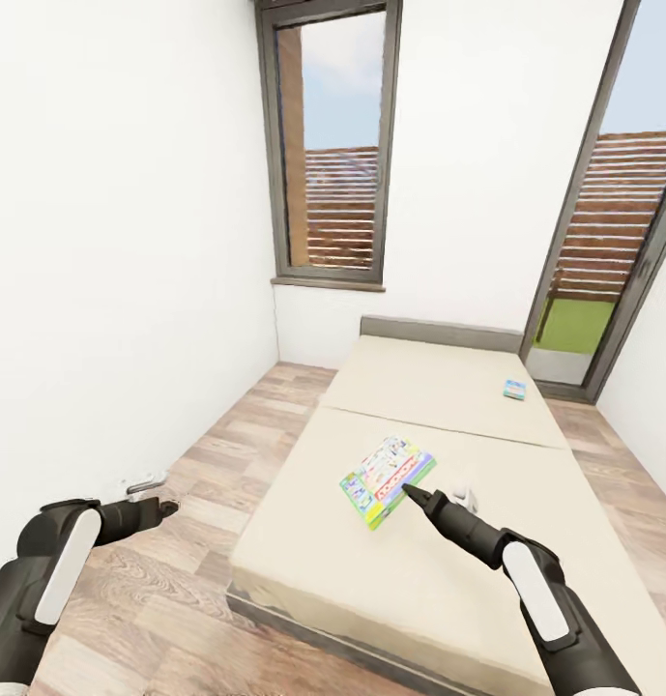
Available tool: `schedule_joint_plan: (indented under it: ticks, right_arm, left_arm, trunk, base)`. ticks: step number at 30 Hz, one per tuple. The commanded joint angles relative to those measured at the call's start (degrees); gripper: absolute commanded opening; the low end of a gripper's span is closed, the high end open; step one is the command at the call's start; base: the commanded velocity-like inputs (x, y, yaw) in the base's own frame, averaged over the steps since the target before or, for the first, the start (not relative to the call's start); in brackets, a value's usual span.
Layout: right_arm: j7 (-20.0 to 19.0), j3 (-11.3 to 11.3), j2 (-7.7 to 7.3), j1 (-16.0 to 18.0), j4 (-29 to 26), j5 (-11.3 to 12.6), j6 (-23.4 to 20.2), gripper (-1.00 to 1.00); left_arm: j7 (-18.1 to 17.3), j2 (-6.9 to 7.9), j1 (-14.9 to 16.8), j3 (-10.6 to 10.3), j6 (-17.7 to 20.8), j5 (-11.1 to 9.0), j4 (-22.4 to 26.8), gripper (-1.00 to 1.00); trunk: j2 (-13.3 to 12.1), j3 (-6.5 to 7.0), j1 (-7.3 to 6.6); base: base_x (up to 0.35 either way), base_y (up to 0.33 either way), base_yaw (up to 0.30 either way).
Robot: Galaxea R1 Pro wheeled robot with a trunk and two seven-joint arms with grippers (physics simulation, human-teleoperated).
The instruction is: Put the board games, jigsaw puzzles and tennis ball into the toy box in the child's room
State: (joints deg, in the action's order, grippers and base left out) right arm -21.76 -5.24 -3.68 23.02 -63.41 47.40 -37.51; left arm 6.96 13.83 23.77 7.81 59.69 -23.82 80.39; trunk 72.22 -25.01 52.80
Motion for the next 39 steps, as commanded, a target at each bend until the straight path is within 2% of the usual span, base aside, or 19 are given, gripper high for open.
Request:
schedule_joint_plan:
  ticks: [1, 9, 16, 19, 34, 39]
  right_arm:
    - [-0.1, -0.1, 0.00, 0.0, 0.0, 0.3, -0.4, -1.00]
    - [-0.1, 0.0, -0.01, 0.1, -0.1, 0.2, -0.6, -1.00]
    - [-0.1, 0.1, -0.01, 0.1, -0.6, 0.3, -0.6, -1.00]
    - [-0.1, 0.1, -0.01, 0.0, -0.7, 0.2, -0.6, -1.00]
    - [-0.1, 0.1, -0.01, 0.0, -0.8, 0.2, -0.6, -1.00]
    - [-0.1, 0.1, -0.01, 0.0, -0.8, 0.2, -0.6, -1.00]
  left_arm:
    - [1.7, -0.47, 0.3, -0.2, 0.3, -0.6, -0.5, 1.00]
    - [3.1, -1.22, 1.4, -0.6, 0.3, -1.2, -1.6, 1.00]
    - [3.0, -1.15, 1.5, -1.0, 0.3, -4.5, -1.4, 1.00]
    - [3.0, -1.07, 1.5, -1.0, 0.3, -5.1, -1.4, 1.00]
    - [3.0, -1.22, 1.5, -1.2, 0.3, -5.3, -1.2, 1.00]
    - [3.0, -1.15, 1.5, -3.8, 0.3, -5.3, -1.0, 1.00]
  trunk:
    - [-0.4, 0.12, -0.23]
    - [-3.6, 1.56, -1.98]
    - [-6.4, 2.81, -3.52]
    - [-6.4, 2.81, -3.52]
    - [-12.0, 5.33, -6.60]
    - [-12.0, 5.33, -6.60]
  base:
    - [0.000, 0.000, 0.289]
    - [0.000, 0.000, 0.289]
    - [0.000, 0.000, 0.289]
    - [0.000, 0.000, 0.288]
    - [0.000, 0.000, 0.289]
    - [0.000, 0.000, 0.289]
